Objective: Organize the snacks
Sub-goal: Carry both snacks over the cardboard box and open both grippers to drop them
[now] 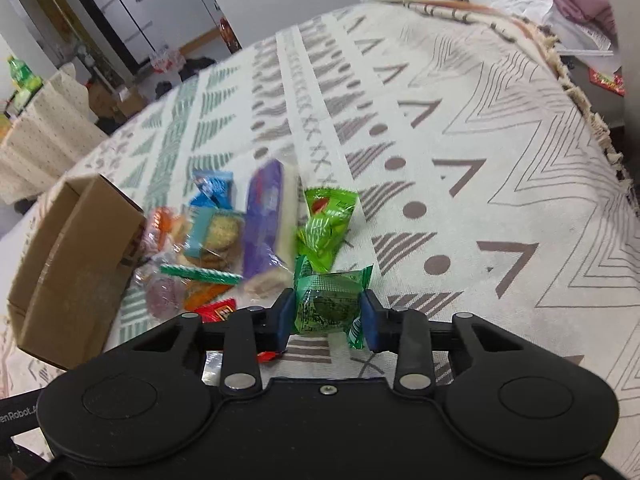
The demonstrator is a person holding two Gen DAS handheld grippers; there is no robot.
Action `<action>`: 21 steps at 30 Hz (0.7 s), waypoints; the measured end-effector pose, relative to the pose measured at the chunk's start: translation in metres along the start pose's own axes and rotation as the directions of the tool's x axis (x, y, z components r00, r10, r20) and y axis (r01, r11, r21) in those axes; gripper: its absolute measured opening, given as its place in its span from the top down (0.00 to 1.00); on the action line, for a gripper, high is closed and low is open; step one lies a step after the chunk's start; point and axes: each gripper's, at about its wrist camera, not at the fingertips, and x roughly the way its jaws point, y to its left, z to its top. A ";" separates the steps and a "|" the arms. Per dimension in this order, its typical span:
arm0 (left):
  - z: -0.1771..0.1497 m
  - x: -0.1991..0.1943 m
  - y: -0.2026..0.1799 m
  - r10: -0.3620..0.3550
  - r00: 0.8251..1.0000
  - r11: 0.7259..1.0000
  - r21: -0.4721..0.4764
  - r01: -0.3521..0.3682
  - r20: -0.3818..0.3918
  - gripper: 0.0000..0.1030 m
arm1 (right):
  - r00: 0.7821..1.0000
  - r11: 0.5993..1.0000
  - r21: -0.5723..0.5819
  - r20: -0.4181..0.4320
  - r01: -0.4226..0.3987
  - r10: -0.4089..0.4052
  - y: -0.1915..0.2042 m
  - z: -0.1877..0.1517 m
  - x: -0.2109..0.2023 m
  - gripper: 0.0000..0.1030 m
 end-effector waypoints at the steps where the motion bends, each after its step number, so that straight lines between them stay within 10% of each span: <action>1: 0.001 -0.004 0.001 0.004 1.000 1.000 0.000 -0.004 0.010 0.68 | 1.000 1.000 0.005 0.010 -0.008 0.008 0.000 0.000 -0.004 0.67; 21: 0.030 -0.077 0.044 0.078 0.975 0.996 -0.066 -0.066 0.206 0.68 | 0.945 0.943 -0.213 0.149 -0.256 0.290 0.082 -0.006 -0.041 0.67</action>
